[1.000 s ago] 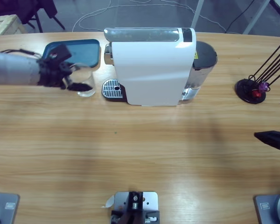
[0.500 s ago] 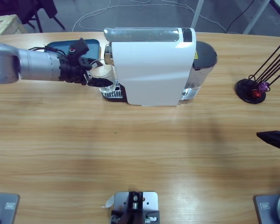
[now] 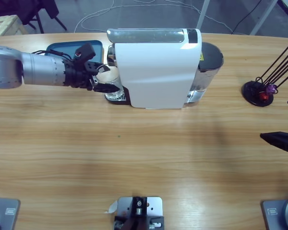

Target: Pour coffee

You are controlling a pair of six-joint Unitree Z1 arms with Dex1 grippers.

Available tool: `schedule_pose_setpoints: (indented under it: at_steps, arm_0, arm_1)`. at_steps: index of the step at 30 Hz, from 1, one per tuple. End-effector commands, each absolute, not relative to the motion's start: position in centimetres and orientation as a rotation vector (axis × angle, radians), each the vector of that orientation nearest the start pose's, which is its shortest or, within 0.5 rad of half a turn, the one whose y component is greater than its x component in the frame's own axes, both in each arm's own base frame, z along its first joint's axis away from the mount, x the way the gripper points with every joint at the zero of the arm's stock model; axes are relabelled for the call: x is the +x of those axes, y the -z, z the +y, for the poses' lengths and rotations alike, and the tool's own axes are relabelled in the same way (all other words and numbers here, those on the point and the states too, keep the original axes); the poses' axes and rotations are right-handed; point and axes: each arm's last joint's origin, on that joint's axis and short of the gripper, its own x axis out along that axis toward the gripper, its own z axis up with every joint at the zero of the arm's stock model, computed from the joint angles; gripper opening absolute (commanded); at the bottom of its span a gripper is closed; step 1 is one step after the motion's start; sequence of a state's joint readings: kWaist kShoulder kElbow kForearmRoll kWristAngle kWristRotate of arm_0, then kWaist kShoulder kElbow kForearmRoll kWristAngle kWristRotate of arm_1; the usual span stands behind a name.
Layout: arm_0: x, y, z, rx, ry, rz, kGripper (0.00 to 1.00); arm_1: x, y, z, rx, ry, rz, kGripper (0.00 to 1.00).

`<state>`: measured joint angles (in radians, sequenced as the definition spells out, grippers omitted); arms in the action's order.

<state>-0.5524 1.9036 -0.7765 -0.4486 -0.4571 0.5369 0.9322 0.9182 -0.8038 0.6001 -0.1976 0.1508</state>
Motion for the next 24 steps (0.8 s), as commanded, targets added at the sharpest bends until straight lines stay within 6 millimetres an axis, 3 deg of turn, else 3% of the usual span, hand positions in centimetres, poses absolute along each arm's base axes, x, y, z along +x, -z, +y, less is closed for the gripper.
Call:
schedule_pose_setpoints:
  at_steps: [1,3,7,12,16,21,24]
  arm_0:
    - [28.6,-17.1,-20.9,0.489,1.163,0.486,0.95]
    - [28.8,-17.3,-20.8,0.476,1.121,0.502,0.999]
    - [28.5,-17.6,-20.3,0.442,1.092,0.509,1.0]
    - [26.8,-20.3,-18.4,0.433,1.057,0.45,1.0]
    - [22.5,-22.3,-15.7,0.411,1.034,0.422,1.0]
    - [17.3,-25.5,-10.8,0.357,0.91,0.444,1.0]
    - [15.1,-26.9,-9.9,0.208,0.798,0.536,1.0]
  arm_1:
    - [7.2,-32.4,7.8,-0.293,-0.618,0.699,1.0]
    - [7.3,-32.3,7.8,-0.294,-0.618,0.701,1.0]
    - [7.2,-32.4,7.8,-0.295,-0.618,0.699,1.0]
    - [7.3,-32.3,7.9,-0.3,-0.619,0.702,1.0]
    - [7.6,-32.0,8.3,-0.302,-0.62,0.702,1.0]
    - [8.1,-31.9,8.8,-0.304,-0.603,0.698,1.0]
    - [8.9,-33.7,9.3,-0.243,-0.558,0.674,1.0]
